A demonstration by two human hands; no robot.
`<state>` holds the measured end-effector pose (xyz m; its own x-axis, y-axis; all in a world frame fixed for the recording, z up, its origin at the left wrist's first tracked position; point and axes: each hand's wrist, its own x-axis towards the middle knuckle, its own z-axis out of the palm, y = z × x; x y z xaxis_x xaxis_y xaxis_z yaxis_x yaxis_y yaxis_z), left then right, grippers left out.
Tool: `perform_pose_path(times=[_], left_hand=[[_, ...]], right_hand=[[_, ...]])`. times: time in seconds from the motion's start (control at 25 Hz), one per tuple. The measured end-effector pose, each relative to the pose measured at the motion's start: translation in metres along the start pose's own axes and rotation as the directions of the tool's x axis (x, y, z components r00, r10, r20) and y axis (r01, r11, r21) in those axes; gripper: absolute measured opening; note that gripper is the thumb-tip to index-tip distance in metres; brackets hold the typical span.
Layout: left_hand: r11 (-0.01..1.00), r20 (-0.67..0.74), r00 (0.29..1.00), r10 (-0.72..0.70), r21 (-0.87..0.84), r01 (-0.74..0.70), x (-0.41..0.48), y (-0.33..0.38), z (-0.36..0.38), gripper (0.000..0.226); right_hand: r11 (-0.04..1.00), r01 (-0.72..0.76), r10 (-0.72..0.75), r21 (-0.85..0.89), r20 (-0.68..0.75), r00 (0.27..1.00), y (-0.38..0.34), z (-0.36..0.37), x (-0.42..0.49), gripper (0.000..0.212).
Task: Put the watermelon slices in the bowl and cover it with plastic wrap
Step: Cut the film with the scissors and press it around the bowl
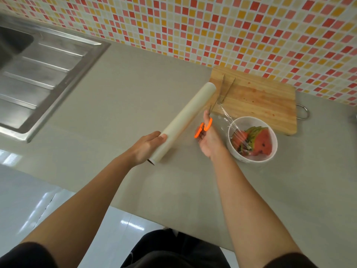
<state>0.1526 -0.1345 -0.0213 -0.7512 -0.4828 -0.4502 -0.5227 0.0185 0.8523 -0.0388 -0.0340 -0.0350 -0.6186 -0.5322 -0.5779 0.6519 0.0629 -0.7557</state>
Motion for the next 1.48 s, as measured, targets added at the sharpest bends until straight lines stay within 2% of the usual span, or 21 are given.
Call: perform_pose_path(times=[0.2, 0.4, 0.52, 0.64, 0.72, 0.8, 0.84, 0.92, 1.0, 1.08, 1.28, 1.4, 1.48], left_hand=[[0.999, 0.023, 0.999, -0.031, -0.020, 0.032, -0.006, -0.003, -0.004, 0.044], [0.999, 0.028, 0.999, -0.030, -0.031, 0.031, -0.017, -0.008, -0.017, 0.038], [0.996, 0.035, 0.999, -0.027, -0.078, 0.030, -0.028, -0.011, -0.029, 0.035], [0.982, 0.008, 0.999, -0.043, -0.186, 0.044, -0.037, -0.018, -0.030, 0.038], [0.969, -0.027, 0.997, -0.070, -0.241, 0.062, -0.041, -0.024, -0.019, 0.041], [0.957, -0.083, 0.988, -0.131, -0.270, 0.105, -0.044, -0.027, -0.007, 0.047], [0.957, -0.124, 0.980, -0.157, -0.263, 0.120, -0.044, -0.030, -0.003, 0.048], [0.973, -0.209, 0.964, -0.163, -0.197, 0.122, -0.044, -0.033, 0.004, 0.043], [0.989, -0.259, 0.957, -0.131, -0.098, 0.109, -0.045, -0.033, 0.007, 0.036], [0.994, -0.274, 0.956, -0.103, 0.007, 0.109, -0.046, -0.032, 0.009, 0.039], [0.964, -0.287, 0.957, 0.031, 0.262, 0.047, -0.046, -0.035, 0.016, 0.044], [0.959, -0.265, 0.964, 0.023, 0.277, 0.053, -0.045, -0.036, 0.022, 0.044], [0.950, -0.239, 0.971, 0.022, 0.307, 0.053, -0.045, -0.036, 0.023, 0.046]], right_hand=[[0.997, -0.008, 0.005, -0.073, -0.038, 0.999, -0.017, -0.001, 0.019, 0.035], [0.990, 0.050, -0.056, -0.128, -0.044, 0.997, -0.013, 0.000, 0.030, 0.036], [0.983, 0.073, -0.091, -0.171, -0.098, 0.991, -0.020, 0.002, 0.029, 0.037], [0.896, 0.058, -0.123, -0.441, -0.120, 0.985, -0.011, 0.008, 0.008, 0.041], [0.829, 0.060, -0.139, -0.556, -0.100, 0.985, 0.015, 0.009, -0.015, 0.033], [0.754, 0.103, -0.161, -0.648, -0.031, 0.986, 0.043, 0.010, -0.044, 0.028], [0.685, 0.154, -0.201, -0.712, 0.018, 0.979, 0.054, 0.010, -0.055, 0.028], [0.493, 0.239, -0.295, -0.837, 0.098, 0.950, 0.066, 0.011, -0.067, 0.022], [0.303, 0.232, -0.335, -0.924, 0.125, 0.934, 0.067, 0.016, -0.071, 0.022], [0.208, 0.195, -0.329, -0.958, 0.119, 0.937, 0.066, 0.021, -0.072, 0.028], [0.208, 0.159, -0.310, -0.965, 0.089, 0.946, 0.079, 0.024, -0.082, 0.034], [0.266, 0.178, -0.324, -0.947, 0.086, 0.942, 0.086, 0.022, -0.091, 0.034], [0.268, 0.209, -0.328, -0.940, 0.115, 0.938, 0.088, 0.019, -0.101, 0.036]])
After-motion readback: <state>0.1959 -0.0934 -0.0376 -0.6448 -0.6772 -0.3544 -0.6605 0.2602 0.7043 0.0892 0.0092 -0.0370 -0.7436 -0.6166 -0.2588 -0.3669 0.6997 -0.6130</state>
